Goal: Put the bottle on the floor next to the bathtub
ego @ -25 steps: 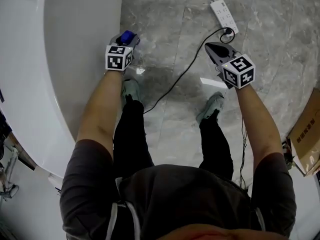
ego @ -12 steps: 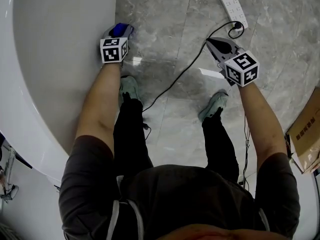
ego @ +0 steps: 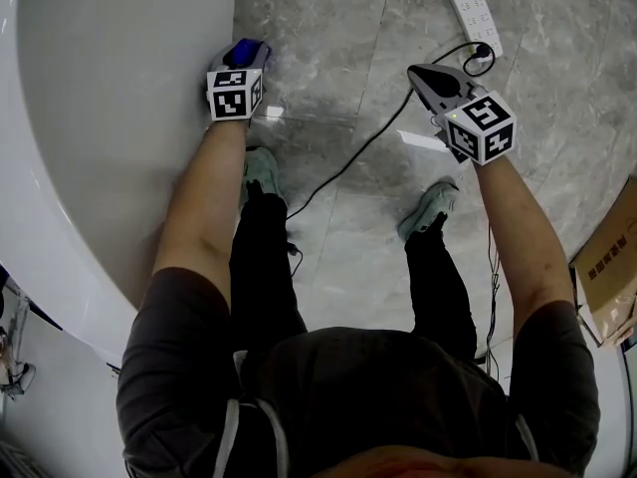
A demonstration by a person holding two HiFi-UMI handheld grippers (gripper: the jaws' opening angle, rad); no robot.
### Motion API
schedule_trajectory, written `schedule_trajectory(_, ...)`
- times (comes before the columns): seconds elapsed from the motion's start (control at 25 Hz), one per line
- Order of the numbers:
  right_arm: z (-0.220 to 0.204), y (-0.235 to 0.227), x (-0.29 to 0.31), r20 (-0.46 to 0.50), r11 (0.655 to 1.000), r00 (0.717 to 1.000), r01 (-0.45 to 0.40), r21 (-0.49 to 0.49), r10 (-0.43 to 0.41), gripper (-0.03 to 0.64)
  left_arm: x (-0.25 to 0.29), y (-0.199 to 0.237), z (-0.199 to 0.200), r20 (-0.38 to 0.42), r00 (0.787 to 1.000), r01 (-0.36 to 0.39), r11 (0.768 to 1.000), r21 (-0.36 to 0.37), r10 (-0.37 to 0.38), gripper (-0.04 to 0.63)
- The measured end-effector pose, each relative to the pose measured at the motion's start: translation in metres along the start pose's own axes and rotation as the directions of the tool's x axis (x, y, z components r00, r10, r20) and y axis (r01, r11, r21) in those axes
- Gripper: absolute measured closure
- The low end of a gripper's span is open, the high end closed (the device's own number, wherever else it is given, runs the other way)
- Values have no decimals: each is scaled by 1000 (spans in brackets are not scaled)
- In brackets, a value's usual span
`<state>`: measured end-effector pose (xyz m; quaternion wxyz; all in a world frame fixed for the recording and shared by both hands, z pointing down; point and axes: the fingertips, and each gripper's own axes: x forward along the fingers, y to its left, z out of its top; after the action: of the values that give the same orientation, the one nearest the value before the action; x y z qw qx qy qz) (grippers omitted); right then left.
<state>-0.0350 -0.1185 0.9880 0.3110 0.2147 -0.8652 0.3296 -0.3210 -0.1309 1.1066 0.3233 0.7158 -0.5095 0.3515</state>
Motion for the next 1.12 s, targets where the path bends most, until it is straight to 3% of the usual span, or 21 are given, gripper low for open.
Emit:
schedule_trajectory(0.48, -8, 9, 7, -24, 1000, 999, -23, -4, 22, 624, -8, -4, -20, -50, 999, 10, 1000, 10, -9, 449)
schedule_trajectory(0.68, -5, 15, 9, -21, 999, 999, -31, -15, 31, 624, -7, -11, -22, -61, 998, 28, 998, 49, -25, 436)
schedule_trajectory(1.12, -6, 23, -2, -17, 999, 1000, -27, -33, 27, 624, -17, -13, -18, -45, 999, 16, 999, 46, -14, 335)
